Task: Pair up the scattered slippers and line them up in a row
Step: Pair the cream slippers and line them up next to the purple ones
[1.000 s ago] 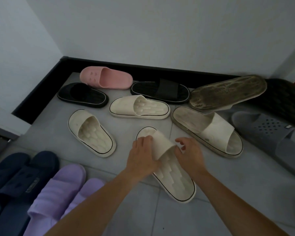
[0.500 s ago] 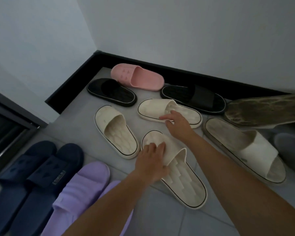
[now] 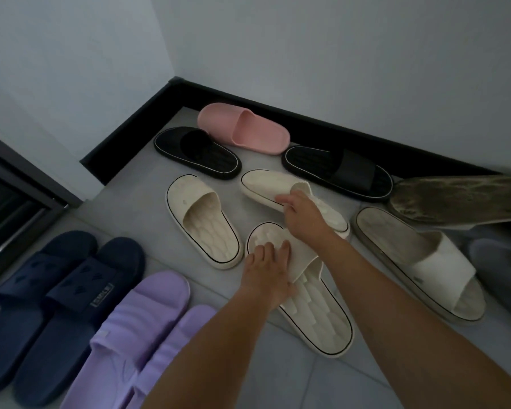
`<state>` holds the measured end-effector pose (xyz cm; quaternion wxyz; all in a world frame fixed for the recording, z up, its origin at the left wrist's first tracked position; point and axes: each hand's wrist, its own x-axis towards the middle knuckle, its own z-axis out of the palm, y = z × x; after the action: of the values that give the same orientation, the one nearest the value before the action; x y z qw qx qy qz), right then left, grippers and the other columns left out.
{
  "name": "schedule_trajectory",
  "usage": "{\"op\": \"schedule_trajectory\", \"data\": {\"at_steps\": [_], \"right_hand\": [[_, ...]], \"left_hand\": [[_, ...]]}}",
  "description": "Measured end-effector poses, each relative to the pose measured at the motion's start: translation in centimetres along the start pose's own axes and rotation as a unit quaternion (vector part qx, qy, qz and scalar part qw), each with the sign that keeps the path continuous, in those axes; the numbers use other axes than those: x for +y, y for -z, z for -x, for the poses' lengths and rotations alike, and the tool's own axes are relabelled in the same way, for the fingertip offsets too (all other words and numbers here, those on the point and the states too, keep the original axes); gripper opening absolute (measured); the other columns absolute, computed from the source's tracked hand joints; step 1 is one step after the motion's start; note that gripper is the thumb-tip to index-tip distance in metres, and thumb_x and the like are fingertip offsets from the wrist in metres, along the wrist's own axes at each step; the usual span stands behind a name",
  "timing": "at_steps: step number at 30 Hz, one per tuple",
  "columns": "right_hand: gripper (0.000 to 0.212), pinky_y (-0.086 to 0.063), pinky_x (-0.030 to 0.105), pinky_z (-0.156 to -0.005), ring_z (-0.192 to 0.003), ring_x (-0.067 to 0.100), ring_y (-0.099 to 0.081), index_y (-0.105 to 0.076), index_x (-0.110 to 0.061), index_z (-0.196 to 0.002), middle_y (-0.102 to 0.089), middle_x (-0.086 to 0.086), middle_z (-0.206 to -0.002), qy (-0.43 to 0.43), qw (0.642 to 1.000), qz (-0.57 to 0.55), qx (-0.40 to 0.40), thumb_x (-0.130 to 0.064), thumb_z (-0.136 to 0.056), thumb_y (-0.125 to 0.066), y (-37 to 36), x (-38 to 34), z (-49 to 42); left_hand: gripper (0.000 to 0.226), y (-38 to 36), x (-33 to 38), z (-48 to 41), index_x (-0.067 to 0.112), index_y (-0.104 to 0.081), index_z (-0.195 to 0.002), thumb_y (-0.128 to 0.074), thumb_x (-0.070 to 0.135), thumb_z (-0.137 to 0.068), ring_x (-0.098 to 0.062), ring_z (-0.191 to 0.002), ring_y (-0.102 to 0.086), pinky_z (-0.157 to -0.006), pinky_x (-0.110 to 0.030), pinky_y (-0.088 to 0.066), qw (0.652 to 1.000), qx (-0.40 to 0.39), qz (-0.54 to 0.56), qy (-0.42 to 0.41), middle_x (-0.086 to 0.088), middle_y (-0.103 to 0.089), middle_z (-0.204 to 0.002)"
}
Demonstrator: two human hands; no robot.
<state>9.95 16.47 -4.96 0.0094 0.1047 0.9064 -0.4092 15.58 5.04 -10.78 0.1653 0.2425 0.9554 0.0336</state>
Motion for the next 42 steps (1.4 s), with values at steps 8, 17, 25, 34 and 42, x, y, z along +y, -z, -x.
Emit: {"op": "schedule_trajectory", "data": {"at_steps": [8,17,25,34,42], "right_hand": [[0.026,-0.038,0.002,-0.058,-0.065,-0.011,-0.05,-0.066,-0.023,-0.11,-0.058,-0.013,-0.093,-0.011,0.983,-0.11,0.144,-0.014,-0.093,-0.048,7.4,-0.3,9.3],[0.039,-0.041,0.035,-0.098,-0.114,0.022,-0.046,-0.054,-0.01,-0.127,-0.044,0.001,-0.111,-0.085,0.995,0.017,0.045,-0.01,-0.089,-0.057,6.2,6.6,25.8],[0.06,-0.027,0.015,-0.106,-0.136,0.012,-0.035,-0.036,-0.017,-0.141,-0.038,0.0,-0.144,-0.147,0.976,-0.078,-0.141,-0.01,-0.084,-0.055,-0.5,5.4,36.0],[0.071,-0.035,0.031,-0.108,-0.132,0.016,-0.041,-0.02,-0.028,-0.147,-0.046,0.007,-0.139,-0.15,0.959,-0.004,-0.24,-0.024,-0.085,-0.055,1.4,4.5,34.8],[0.093,-0.025,0.034,-0.116,-0.145,0.014,-0.018,0.007,-0.013,-0.15,-0.012,0.004,-0.157,-0.131,0.956,-0.066,-0.255,-0.025,-0.085,-0.059,-3.6,1.9,36.7]], "left_hand": [[0.095,0.1,-0.8,2.0,0.013,-0.012,-0.149,-0.061,0.049,-0.076,-0.026,-0.13,-0.034,-0.105,-0.036,-0.026,0.995,0.067,0.073,0.009,-0.009,-0.035,-0.142],[0.088,0.6,0.7,8.7,0.011,-0.022,-0.145,-0.068,0.033,-0.074,-0.023,-0.133,-0.03,-0.105,-0.034,-0.034,0.98,-0.053,0.071,-0.179,-0.006,-0.026,-0.146],[0.09,-1.4,-1.0,16.0,0.013,-0.01,-0.148,-0.061,0.029,-0.075,-0.021,-0.14,-0.021,-0.112,-0.036,-0.03,0.948,-0.154,-0.063,-0.27,-0.006,-0.019,-0.151],[0.087,-0.6,0.0,16.2,0.02,-0.034,-0.132,-0.063,0.06,-0.061,-0.024,-0.123,-0.041,-0.099,-0.037,-0.037,0.949,-0.098,-0.104,-0.28,-0.003,-0.041,-0.133],[0.074,0.3,-2.0,15.6,0.021,-0.04,-0.118,-0.064,0.052,-0.055,-0.024,-0.11,-0.045,-0.087,-0.038,-0.042,0.946,-0.106,-0.147,-0.27,-0.001,-0.043,-0.12]]}}
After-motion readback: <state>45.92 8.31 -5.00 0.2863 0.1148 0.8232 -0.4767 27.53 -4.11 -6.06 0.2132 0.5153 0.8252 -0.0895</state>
